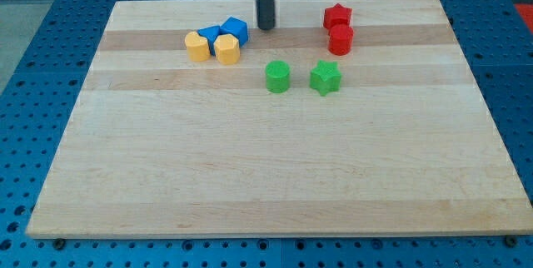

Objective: Push the green blocks into the red circle

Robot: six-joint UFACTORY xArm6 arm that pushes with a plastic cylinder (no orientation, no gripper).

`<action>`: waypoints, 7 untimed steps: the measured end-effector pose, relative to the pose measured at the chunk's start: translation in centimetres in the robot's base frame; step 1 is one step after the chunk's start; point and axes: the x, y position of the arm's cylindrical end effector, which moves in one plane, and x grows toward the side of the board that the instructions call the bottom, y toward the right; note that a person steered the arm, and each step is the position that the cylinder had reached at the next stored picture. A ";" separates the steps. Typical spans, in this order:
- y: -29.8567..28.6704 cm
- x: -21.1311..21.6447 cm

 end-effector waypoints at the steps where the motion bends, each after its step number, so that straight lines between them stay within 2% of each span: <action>1: -0.8 5.4; 4: -1.6 7.4; 5: -3.7 9.1; 6: -2.5 10.9; 7: 2.4 11.5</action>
